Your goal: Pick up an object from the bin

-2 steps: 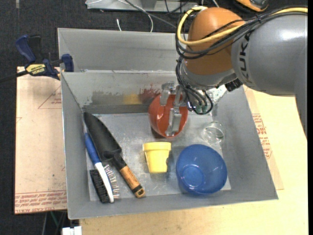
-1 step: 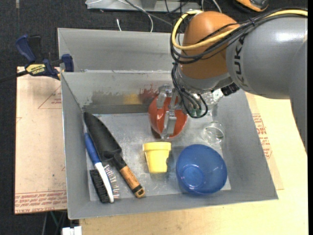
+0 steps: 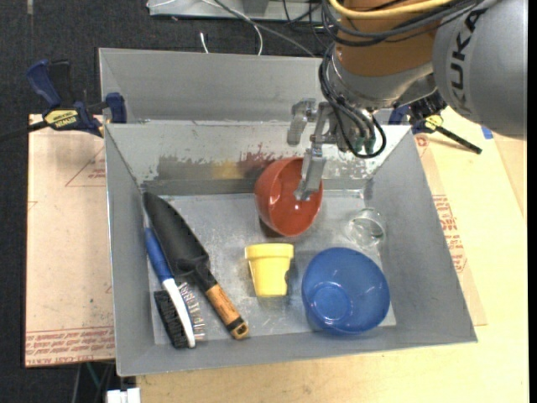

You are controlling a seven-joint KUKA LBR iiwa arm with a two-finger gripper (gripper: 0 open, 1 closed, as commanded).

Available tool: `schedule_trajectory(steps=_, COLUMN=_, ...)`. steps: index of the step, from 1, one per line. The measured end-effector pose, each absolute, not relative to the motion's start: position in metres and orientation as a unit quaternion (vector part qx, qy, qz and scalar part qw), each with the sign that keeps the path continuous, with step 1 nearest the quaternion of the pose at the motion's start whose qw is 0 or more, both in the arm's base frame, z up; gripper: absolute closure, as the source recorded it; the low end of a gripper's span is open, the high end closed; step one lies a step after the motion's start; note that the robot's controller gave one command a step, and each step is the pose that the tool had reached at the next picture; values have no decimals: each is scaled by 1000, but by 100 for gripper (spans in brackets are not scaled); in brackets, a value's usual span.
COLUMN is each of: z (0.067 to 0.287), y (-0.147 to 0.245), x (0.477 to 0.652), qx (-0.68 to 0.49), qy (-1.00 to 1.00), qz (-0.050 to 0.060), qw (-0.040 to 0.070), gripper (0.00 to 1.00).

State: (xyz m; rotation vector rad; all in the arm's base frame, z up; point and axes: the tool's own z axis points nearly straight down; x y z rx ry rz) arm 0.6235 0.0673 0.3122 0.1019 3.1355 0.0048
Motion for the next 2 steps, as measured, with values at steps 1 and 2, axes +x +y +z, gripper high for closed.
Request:
schedule_trajectory(steps=1, z=396, y=70, x=608, qx=5, qy=1000, qz=2, qw=2, gripper=0)
schedule_trajectory(steps=2, z=297, y=75, x=623, qx=-49, qy=999, qz=2, qw=3, gripper=0)
